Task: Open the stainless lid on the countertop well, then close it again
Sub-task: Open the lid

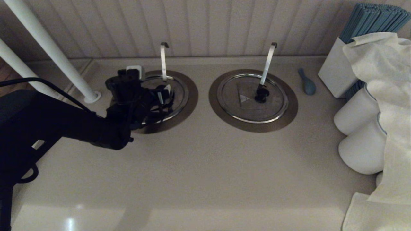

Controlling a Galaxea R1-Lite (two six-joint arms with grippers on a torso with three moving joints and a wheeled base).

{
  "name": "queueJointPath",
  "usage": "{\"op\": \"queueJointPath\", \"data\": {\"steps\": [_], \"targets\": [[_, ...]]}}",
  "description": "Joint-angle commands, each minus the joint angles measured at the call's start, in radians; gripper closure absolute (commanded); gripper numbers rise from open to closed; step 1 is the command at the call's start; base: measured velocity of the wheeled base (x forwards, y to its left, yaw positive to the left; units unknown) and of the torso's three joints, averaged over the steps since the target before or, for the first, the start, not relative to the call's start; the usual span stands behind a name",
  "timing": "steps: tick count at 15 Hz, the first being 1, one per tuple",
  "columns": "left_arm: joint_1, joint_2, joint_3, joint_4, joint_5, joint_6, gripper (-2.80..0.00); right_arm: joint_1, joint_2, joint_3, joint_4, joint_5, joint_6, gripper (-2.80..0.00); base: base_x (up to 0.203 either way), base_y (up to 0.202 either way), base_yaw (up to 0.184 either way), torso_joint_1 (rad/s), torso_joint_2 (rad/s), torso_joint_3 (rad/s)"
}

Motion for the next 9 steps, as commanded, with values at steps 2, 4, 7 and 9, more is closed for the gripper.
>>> {"op": "queueJointPath", "data": {"steps": [2, 4, 7, 9], "targets": [[0.000, -0.022, 0.001, -0.006, 0.001, -0.001, -2.80, 0.000, 0.001, 0.000, 0.000, 0.000, -0.001, 0.00, 0.000, 0.000, 0.000, 0.000, 0.00, 0.000], [0.000, -0.025, 0.001, -0.006, 0.002, -0.001, -2.80, 0.000, 0.001, 0.000, 0.000, 0.000, 0.000, 0.00, 0.000, 0.000, 0.000, 0.000, 0.00, 0.000], [0.014, -0.030, -0.003, -0.006, 0.001, -0.001, -2.80, 0.000, 0.001, 0.000, 0.000, 0.000, 0.001, 0.00, 0.000, 0.000, 0.000, 0.000, 0.00, 0.000], [0.028, -0.040, -0.006, -0.006, 0.000, -0.003, -2.80, 0.000, 0.001, 0.000, 0.000, 0.000, 0.000, 0.00, 0.000, 0.000, 0.000, 0.000, 0.00, 0.000]]}}
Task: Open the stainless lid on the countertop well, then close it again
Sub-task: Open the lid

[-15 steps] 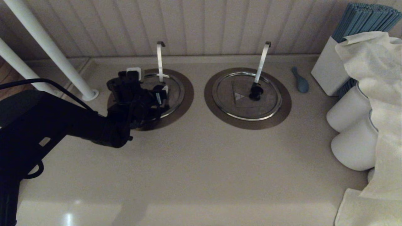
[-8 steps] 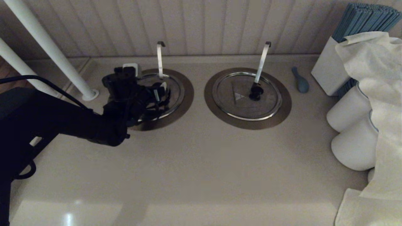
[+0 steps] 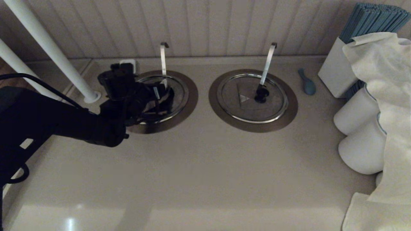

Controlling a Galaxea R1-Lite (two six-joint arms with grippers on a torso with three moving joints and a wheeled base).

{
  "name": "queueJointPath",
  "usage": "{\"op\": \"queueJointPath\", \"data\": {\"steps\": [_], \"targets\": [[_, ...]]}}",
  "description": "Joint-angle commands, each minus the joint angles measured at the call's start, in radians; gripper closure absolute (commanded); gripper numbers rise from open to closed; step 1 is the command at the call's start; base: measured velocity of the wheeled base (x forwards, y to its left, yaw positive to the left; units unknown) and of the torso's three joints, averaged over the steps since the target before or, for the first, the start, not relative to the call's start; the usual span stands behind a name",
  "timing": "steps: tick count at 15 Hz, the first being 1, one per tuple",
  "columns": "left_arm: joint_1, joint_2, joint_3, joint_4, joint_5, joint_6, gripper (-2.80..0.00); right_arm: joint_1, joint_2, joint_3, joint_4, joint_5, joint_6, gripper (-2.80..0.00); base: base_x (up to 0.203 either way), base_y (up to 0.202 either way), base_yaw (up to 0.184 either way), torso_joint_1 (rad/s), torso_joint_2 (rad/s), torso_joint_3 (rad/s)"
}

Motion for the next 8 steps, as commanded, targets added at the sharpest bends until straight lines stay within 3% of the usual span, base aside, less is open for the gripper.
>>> {"op": "queueJointPath", "data": {"steps": [1, 8], "targets": [[0.017, -0.018, 0.000, -0.005, -0.001, -0.001, -2.80, 0.000, 0.000, 0.000, 0.000, 0.000, 0.001, 0.00, 0.000, 0.000, 0.000, 0.000, 0.00, 0.000], [0.045, -0.063, -0.002, -0.003, -0.004, -0.002, -2.80, 0.000, 0.000, 0.000, 0.000, 0.000, -0.001, 0.00, 0.000, 0.000, 0.000, 0.000, 0.00, 0.000]]}}
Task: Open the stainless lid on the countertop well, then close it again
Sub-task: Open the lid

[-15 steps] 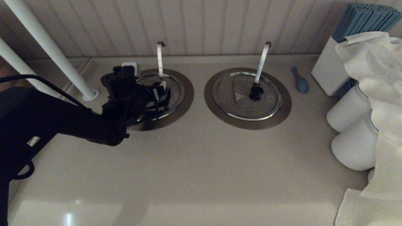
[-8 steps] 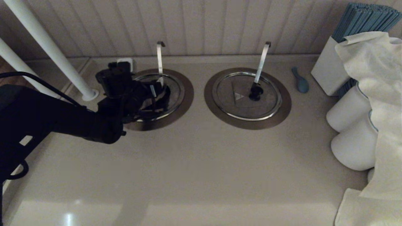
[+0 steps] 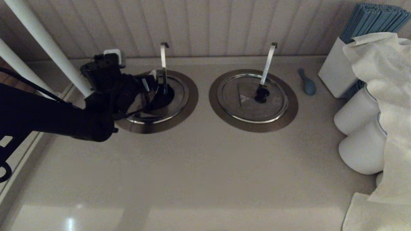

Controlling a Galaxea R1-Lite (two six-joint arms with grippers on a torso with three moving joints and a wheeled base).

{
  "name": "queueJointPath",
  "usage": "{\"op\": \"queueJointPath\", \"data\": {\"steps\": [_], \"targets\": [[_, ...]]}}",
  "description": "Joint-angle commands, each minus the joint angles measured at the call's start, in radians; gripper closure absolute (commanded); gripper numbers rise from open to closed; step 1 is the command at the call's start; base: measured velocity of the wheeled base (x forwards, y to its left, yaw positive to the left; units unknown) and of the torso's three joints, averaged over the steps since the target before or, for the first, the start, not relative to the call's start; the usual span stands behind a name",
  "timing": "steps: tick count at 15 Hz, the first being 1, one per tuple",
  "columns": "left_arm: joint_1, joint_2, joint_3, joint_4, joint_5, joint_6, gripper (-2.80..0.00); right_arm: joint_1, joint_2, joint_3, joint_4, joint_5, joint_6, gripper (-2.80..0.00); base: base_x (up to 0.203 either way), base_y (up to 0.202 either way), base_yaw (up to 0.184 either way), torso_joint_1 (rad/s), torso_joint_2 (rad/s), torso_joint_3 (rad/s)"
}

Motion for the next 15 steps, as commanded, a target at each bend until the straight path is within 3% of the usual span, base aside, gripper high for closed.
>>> {"op": "queueJointPath", "data": {"steps": [1, 10, 15], "targets": [[0.004, -0.016, 0.000, -0.005, 0.000, 0.000, -2.80, 0.000, 0.001, 0.000, 0.000, 0.000, 0.000, 0.00, 0.000, 0.000, 0.000, 0.000, 0.00, 0.000], [0.038, -0.058, -0.001, -0.001, -0.003, -0.002, -2.80, 0.000, 0.002, 0.000, 0.000, 0.000, 0.000, 0.00, 0.000, 0.000, 0.000, 0.000, 0.00, 0.000], [-0.054, -0.004, 0.022, 0.001, 0.000, -0.010, -2.80, 0.000, 0.000, 0.000, 0.000, 0.000, 0.001, 0.00, 0.000, 0.000, 0.000, 0.000, 0.00, 0.000]]}}
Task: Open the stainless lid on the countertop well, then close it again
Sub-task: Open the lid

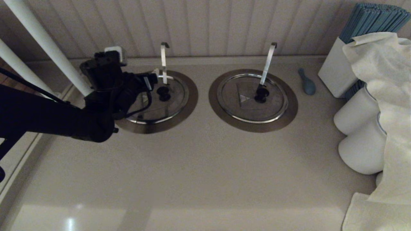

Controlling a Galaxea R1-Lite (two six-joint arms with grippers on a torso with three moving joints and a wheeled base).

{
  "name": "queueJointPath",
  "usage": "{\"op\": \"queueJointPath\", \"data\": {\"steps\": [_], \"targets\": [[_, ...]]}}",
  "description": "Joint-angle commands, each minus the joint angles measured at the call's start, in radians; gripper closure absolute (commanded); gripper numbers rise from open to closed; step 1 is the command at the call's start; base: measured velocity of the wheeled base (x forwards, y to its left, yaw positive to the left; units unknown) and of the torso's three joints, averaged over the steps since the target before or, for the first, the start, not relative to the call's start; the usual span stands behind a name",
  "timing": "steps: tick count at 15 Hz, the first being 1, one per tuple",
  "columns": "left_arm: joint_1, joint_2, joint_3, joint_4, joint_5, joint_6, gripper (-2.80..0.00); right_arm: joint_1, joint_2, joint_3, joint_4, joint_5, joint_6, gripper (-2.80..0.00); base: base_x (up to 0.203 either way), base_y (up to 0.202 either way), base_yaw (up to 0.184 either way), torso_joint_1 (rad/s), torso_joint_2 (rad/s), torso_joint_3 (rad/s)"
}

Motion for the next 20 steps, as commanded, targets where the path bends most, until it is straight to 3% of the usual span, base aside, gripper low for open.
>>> {"op": "queueJointPath", "data": {"steps": [1, 11, 20], "targets": [[-0.021, 0.030, 0.005, -0.007, 0.003, 0.000, -2.80, 0.000, 0.001, 0.000, 0.000, 0.000, 0.001, 0.00, 0.000, 0.000, 0.000, 0.000, 0.00, 0.000], [-0.063, 0.079, 0.036, -0.005, 0.004, 0.047, -2.80, 0.000, 0.001, 0.000, 0.000, 0.000, 0.000, 0.00, 0.000, 0.000, 0.000, 0.000, 0.00, 0.000], [-0.056, 0.094, 0.035, -0.007, 0.007, 0.076, -2.80, 0.000, 0.002, 0.000, 0.000, 0.000, 0.001, 0.00, 0.000, 0.000, 0.000, 0.000, 0.00, 0.000]]}}
